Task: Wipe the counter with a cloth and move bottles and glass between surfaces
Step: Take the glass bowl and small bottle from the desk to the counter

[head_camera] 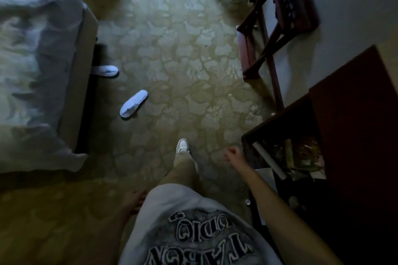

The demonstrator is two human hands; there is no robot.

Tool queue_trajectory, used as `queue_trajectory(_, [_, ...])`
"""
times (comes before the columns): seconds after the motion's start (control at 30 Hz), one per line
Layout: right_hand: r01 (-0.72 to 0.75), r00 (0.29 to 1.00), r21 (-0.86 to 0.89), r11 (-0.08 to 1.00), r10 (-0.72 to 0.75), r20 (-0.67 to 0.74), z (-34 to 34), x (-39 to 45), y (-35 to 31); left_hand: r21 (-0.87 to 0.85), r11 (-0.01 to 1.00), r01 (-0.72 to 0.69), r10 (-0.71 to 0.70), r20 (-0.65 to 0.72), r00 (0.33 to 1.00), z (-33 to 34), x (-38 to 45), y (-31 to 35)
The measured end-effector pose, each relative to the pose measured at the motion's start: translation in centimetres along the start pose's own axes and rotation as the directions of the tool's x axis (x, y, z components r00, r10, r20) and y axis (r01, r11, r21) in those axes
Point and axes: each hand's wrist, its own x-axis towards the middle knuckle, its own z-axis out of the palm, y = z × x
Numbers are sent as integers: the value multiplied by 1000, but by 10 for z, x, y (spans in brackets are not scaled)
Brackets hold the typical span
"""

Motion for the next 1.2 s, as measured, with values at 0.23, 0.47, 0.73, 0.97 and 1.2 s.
queue_trajectory(0.23, [-40,997,-24,999,38,-70,-14,84,-128,28,990,-139,139,13,990,-39,28,246])
queue_trajectory(0.47, [-282,948,102,954,294,-121,-41,150,-194,7,924,-383,382,56,923,-100,68,491])
queue_trajectory(0.73, [-205,979,-99,974,206,0,-37,322,-406,-135,972,-194,191,-35,981,-138,125,621])
queue_trajectory(0.97, [121,991,-136,983,-113,70,-30,445,-699,-224,974,24,-31,-28,999,-177,165,703])
queue_trajectory(1.2, [90,991,-178,980,-71,109,-8,564,-848,-211,977,18,-19,-4,1000,-237,269,874])
